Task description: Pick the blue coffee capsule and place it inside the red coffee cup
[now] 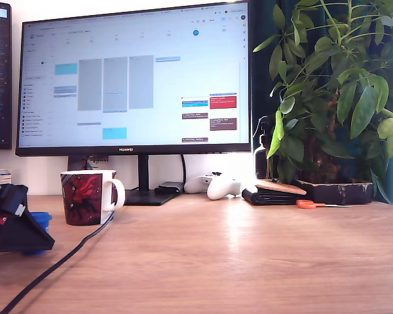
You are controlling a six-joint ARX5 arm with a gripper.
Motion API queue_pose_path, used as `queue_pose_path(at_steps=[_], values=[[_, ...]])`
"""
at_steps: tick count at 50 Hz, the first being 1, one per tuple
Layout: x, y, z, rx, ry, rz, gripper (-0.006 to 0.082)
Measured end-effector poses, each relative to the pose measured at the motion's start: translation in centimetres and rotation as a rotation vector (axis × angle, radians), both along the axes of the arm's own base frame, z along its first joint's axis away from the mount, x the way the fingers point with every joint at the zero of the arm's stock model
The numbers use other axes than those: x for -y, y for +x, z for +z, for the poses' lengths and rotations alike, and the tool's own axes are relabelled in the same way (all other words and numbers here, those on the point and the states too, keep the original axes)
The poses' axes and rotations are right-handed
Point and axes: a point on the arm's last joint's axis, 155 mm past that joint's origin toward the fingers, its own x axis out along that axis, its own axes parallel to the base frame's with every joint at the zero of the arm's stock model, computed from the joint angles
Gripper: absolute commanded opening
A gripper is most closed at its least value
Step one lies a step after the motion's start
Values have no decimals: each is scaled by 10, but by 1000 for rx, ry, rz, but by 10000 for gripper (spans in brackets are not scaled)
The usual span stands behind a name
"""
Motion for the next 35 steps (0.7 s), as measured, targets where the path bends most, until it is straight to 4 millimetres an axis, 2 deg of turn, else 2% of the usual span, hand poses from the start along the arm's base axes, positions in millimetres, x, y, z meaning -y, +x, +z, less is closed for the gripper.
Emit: queue_pose_path(at_steps=[21, 25, 35], values=[[1, 5, 8, 39, -7, -2, 54], [4, 10, 19, 85, -25, -5, 54], [16, 25, 64, 256, -96, -37, 55]])
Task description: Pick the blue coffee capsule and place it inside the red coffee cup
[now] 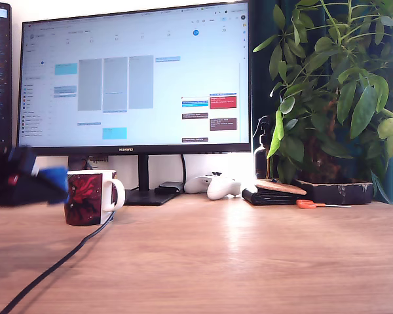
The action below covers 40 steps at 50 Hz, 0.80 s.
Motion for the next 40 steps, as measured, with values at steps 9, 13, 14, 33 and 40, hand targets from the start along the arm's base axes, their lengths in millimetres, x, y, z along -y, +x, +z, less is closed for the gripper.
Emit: queue_pose_path(at_steps=[9, 13, 14, 33, 40], values=[[8, 23, 38, 97, -32, 0, 55], [11, 36, 59, 148, -48, 2, 55], [12, 38, 64, 159, -52, 4, 55], [3, 101, 72, 112, -36, 56, 55], [2, 113, 64, 10, -8, 63, 54]])
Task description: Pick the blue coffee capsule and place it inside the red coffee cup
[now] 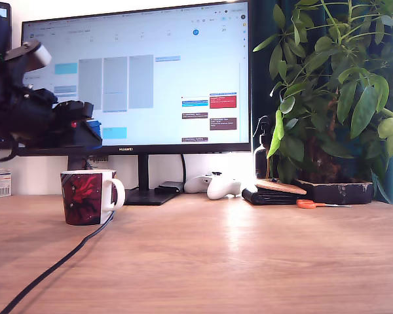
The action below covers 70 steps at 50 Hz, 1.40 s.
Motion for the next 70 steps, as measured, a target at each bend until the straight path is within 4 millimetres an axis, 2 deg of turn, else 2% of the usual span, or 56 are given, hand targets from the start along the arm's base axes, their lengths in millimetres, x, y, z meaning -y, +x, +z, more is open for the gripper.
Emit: queue_pose_path(at_steps=[8, 21, 42, 45, 48, 52, 56, 58, 70], values=[[-3, 15, 11, -69, 16, 14, 54], [-15, 1, -24, -254, 34, 40, 55], [-16, -7, -36, -314, 44, 37, 65], [-16, -8, -38, -326, 47, 37, 121], [-16, -10, -42, -342, 50, 37, 219], [-17, -13, -45, -357, 53, 36, 405], [-17, -13, -45, -359, 54, 36, 637], [-16, -13, -45, -358, 53, 35, 693], [-16, -12, -42, -358, 53, 33, 705]])
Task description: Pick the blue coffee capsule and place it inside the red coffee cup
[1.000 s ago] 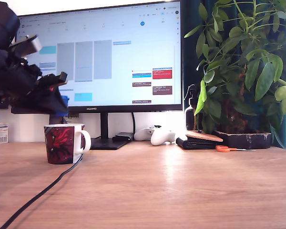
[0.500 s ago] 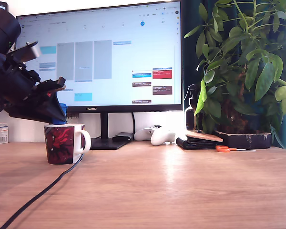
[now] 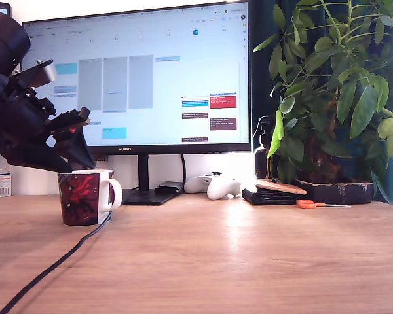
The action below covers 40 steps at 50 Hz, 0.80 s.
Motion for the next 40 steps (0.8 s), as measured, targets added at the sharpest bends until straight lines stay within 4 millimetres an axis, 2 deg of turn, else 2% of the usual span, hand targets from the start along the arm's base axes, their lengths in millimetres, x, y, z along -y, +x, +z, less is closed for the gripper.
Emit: queue_pose_path(at_steps=[7, 12, 16, 18, 20, 24, 25, 27, 30, 37, 40], values=[[0, 4, 7, 9, 4, -1, 703], [1, 11, 20, 19, 3, -1, 695], [3, 18, 36, 32, 0, -2, 621], [4, 21, 44, 36, 0, -2, 542], [4, 24, 52, 39, 0, -2, 412], [4, 25, 59, 24, 4, -2, 27], [4, 24, 59, 17, 5, -3, -47], [4, 23, 59, 5, 8, -3, 6], [3, 21, 57, -11, 12, -3, -26], [-4, 14, 49, -52, 33, 2, -24], [-10, 10, 52, -57, 44, 9, -24]])
